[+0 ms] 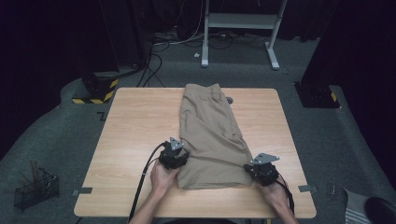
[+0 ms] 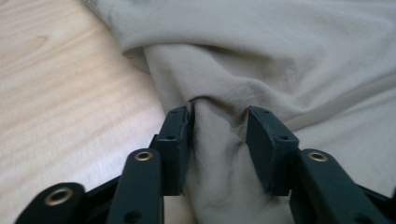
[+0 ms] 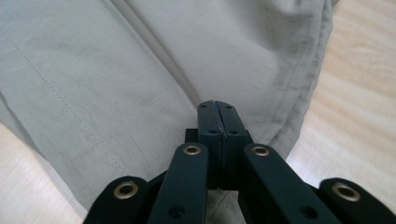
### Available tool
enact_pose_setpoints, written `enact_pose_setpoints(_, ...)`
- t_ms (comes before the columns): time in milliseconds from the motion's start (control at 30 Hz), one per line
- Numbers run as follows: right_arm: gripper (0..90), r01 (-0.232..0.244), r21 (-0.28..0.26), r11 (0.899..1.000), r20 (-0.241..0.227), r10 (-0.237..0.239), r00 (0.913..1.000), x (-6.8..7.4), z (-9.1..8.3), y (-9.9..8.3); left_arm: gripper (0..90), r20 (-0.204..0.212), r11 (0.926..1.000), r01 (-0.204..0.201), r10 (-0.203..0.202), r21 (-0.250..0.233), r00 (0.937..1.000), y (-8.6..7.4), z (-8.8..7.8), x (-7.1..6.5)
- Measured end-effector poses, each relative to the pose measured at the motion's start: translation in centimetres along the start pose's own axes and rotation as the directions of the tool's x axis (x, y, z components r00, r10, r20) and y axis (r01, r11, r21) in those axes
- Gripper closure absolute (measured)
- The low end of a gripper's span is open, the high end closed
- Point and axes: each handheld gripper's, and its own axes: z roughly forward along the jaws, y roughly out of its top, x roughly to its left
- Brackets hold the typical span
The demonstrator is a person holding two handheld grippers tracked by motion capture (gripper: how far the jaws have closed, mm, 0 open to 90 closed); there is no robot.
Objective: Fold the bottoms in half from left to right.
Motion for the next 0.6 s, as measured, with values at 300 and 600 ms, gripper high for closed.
enact_pose_setpoints(300, 63.0, -0.072, -0.123, 0.990, 0.017, 0.074, 0.9971, -0.7, 0.0, 4.6, 43.6, 0.020, 0.9970, 0.048, -0.047, -0.060, 0.9987, 0.9, -1.0, 0.6)
enact_pose_setpoints(600, 89.9, -0.131, 0.010, 0.991, 0.022, 0.131, 0.9912, -3.0, 6.1, 7.8, 62.7, 0.043, 0.9988, 0.037, -0.036, -0.032, 0.9984, 0.9, 1.2, 1.0)
